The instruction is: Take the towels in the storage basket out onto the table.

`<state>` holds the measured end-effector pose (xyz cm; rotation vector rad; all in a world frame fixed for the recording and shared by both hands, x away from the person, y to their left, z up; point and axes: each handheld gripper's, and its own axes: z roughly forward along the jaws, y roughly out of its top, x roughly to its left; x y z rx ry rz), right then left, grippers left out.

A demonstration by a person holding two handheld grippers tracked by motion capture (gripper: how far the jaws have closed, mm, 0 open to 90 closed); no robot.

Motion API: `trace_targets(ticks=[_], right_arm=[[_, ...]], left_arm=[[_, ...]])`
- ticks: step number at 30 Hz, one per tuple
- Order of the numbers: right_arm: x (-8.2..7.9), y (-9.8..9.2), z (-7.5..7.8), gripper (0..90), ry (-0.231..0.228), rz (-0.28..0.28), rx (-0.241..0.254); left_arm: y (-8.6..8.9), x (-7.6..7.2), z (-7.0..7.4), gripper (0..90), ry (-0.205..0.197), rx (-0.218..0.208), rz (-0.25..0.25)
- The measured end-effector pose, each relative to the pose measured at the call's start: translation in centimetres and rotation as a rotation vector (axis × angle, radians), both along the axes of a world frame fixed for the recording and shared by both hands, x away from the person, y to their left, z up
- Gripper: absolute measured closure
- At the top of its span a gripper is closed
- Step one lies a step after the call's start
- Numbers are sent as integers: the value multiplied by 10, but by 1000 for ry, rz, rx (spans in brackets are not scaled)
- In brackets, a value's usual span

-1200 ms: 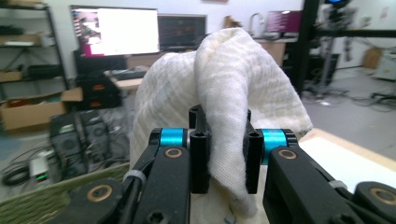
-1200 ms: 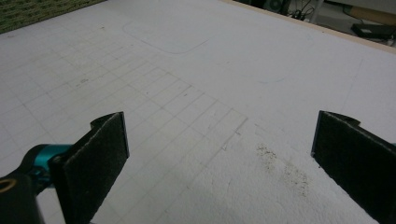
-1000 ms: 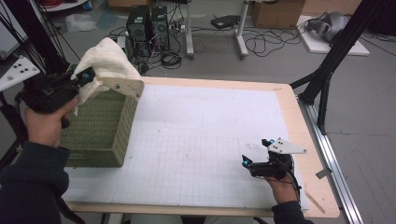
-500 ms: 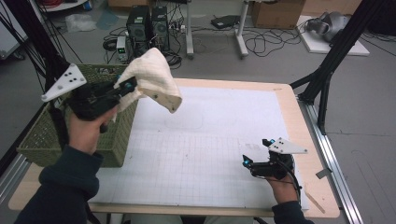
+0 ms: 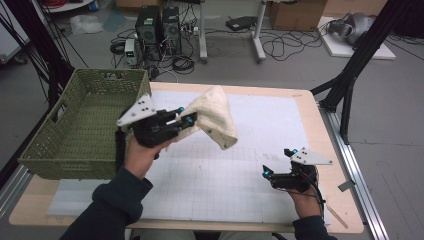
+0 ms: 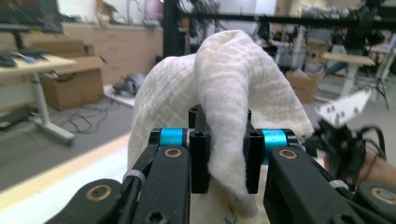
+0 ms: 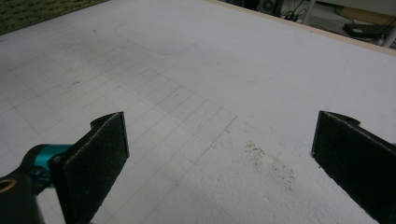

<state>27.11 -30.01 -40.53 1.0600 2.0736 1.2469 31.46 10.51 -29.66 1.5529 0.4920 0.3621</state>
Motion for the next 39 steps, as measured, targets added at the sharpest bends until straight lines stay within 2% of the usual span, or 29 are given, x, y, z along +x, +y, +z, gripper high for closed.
trace_targets(ticks=[4,9,10,13,14,15,17,18,19,20,22,23,24,25,26,29,31,32,34,37,38,39], right_arm=[[-1,-2,0,32,-3,-8,4],[-1,-5,0,32,1,-18,6],[-1,-5,0,32,2,-19,5],[-1,-7,-1,32,1,-23,6],[-1,-7,-1,32,5,-25,8],[-1,-7,-1,32,5,-25,8],[-1,-7,-1,32,8,-28,9],[0,-8,-2,32,15,-32,4],[1,-8,-3,32,19,-33,2],[1,-8,-4,32,23,-34,1],[1,-8,-4,32,33,-38,1],[1,-9,-4,32,24,-38,-4],[1,-9,-4,32,24,-38,-4],[1,-10,-4,32,26,-38,-3],[1,-10,-5,32,29,-40,-1],[1,-11,-6,32,30,-40,-5],[0,-10,-5,32,31,-38,-5],[0,-9,-5,32,33,-39,-4],[0,-9,-5,32,25,-39,-4],[-1,-8,-5,32,27,-37,1],[-1,-8,-5,32,23,-36,-3],[0,-7,-5,32,22,-32,0]], left_arm=[[-23,5,-28,782,75,15,-50],[-49,12,-63,778,161,61,-114],[-54,15,-72,774,192,65,-129],[-64,24,-90,756,245,82,-138],[-71,31,-102,751,264,107,-118],[-71,31,-102,746,264,107,-118],[-76,40,-114,728,296,127,-74],[-77,45,-120,551,314,141,-23],[-79,50,-125,435,322,164,50],[-78,55,-130,377,330,184,116],[-73,63,-135,309,348,195,209],[-65,66,-132,304,343,194,273],[-65,66,-132,290,343,194,273],[-54,63,-123,267,300,189,286],[-54,63,-123,260,300,189,286],[-41,53,-110,258,246,187,256],[-32,45,-103,244,215,205,252],[-27,40,-101,244,200,194,250],[-16,31,-99,245,184,172,246],[-2,18,-101,241,163,182,236],[7,12,-105,200,148,187,239],[7,12,-105,180,148,187,239]])
